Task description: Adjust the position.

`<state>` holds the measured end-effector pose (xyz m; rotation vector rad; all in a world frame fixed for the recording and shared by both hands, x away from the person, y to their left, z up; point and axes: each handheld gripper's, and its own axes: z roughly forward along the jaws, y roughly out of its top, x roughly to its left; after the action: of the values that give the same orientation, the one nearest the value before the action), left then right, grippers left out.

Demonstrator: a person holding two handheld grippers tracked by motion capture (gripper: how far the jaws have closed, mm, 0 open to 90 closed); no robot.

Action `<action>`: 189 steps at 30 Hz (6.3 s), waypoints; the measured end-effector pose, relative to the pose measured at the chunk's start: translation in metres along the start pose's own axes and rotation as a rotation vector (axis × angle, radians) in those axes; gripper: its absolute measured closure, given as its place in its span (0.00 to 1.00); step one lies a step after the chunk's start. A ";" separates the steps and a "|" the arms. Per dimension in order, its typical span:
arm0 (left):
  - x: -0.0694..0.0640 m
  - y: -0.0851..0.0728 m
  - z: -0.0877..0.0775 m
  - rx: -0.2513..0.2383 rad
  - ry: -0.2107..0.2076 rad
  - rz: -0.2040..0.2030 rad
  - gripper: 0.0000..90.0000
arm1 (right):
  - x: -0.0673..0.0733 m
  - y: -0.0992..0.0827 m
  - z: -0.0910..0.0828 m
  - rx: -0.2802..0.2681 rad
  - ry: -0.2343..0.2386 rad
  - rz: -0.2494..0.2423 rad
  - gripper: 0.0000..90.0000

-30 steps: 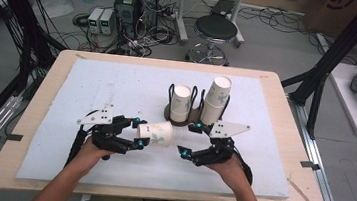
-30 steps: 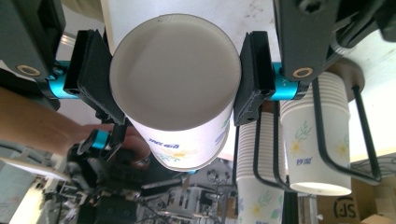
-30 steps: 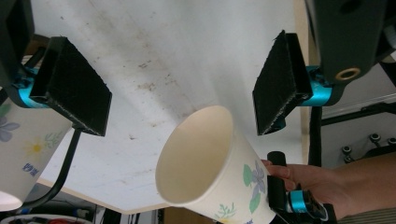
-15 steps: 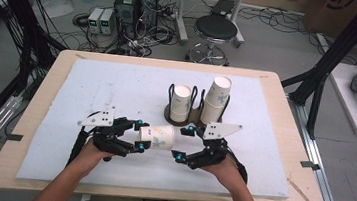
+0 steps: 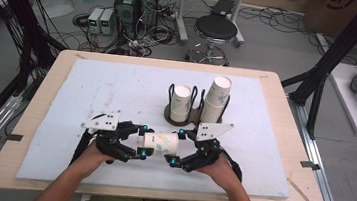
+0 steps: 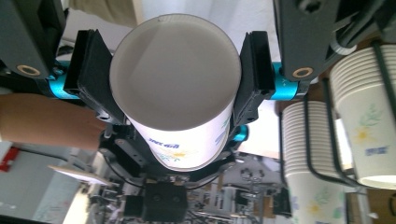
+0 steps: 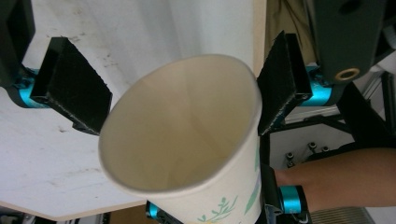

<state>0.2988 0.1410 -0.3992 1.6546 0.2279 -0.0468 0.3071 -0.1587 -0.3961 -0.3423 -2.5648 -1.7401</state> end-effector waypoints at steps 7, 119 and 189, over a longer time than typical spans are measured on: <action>-0.001 0.000 0.001 0.002 -0.026 0.003 0.41 | 0.001 0.001 0.002 -0.009 0.049 -0.015 0.28; -0.010 0.005 0.016 0.495 0.105 0.132 0.40 | 0.017 0.105 0.069 0.893 0.039 -0.337 0.38; 0.018 -0.010 -0.093 -0.117 0.636 0.018 0.34 | -0.008 -0.046 -0.110 0.010 -0.659 0.143 0.24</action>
<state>0.3050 0.2356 -0.4029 1.5128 0.6829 0.5038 0.2949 -0.2773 -0.3981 -1.2505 -2.8368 -1.7799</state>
